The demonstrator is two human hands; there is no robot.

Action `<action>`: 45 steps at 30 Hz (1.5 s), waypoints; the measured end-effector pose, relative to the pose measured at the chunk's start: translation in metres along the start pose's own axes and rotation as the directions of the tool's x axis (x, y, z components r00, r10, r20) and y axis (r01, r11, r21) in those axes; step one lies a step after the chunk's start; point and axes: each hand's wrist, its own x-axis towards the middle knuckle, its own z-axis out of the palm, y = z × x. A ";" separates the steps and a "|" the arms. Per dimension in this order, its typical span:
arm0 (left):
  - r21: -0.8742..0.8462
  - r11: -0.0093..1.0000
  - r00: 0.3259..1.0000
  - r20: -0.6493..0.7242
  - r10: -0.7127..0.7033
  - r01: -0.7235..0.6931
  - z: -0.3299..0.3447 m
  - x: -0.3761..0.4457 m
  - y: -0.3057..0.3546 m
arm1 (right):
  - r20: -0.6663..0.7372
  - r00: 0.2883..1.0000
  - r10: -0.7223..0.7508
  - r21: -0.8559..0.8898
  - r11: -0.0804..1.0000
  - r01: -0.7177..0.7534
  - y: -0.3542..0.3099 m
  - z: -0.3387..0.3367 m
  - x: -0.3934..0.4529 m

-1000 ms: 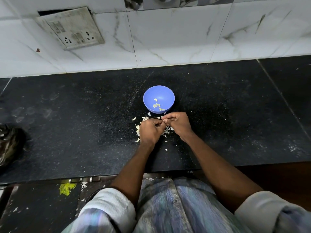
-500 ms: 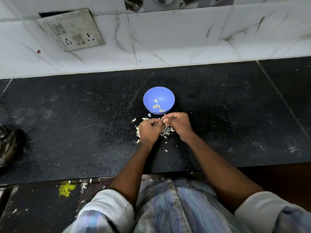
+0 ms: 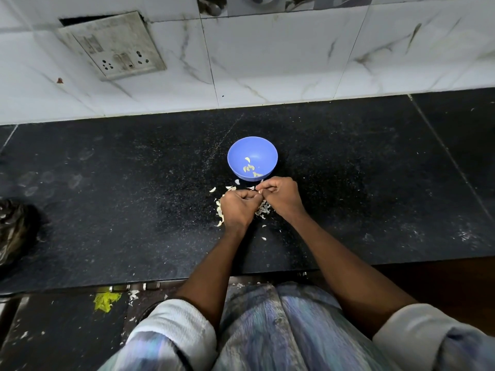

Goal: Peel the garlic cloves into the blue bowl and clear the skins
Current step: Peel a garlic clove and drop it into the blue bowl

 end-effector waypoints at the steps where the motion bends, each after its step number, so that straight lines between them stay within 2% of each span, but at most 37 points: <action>1: -0.024 0.999 1.000 0.002 -0.021 0.021 0.000 0.001 -0.001 | 0.000 1.000 0.000 0.011 1.000 0.000 0.001 0.000 0.000; 6: -0.122 0.991 0.998 0.027 -0.058 0.061 0.000 0.002 -0.001 | 0.034 0.996 0.084 0.184 0.979 -0.089 0.004 -0.001 0.001; 10: -0.245 0.959 0.988 0.095 -0.124 0.144 -0.001 0.001 0.001 | 0.076 0.974 0.212 0.429 0.875 -0.224 0.002 -0.003 0.001; 13: -0.316 0.931 0.980 0.133 -0.148 0.183 0.000 0.002 0.001 | 0.111 0.961 0.252 0.537 0.798 -0.271 0.002 -0.006 0.000; 15: -0.300 0.941 0.985 0.114 -0.130 0.159 0.000 0.004 -0.003 | 0.115 0.956 0.270 0.532 0.796 -0.289 0.002 -0.007 0.000; 19: -0.167 0.978 0.992 0.023 -0.122 0.124 0.000 0.007 -0.008 | 0.052 0.973 0.227 0.361 0.904 -0.230 0.003 -0.007 0.000; 25: -0.092 0.995 0.999 0.033 -0.041 0.044 0.002 0.005 -0.003 | 0.022 0.994 0.107 0.223 0.969 -0.109 0.002 -0.002 0.000; 28: -0.080 0.995 0.998 0.030 -0.049 0.052 0.003 0.004 -0.003 | 0.004 0.997 0.081 0.166 0.983 -0.081 0.003 0.000 0.000; 40: -0.227 0.962 0.989 0.028 -0.147 0.149 0.006 0.003 -0.001 | -0.048 0.991 0.121 0.303 0.948 -0.101 0.003 0.005 -0.003; 45: -0.393 0.890 0.972 0.072 -0.222 0.232 0.005 0.002 0.004 | -0.049 0.986 0.160 0.388 0.913 -0.129 0.000 0.009 -0.001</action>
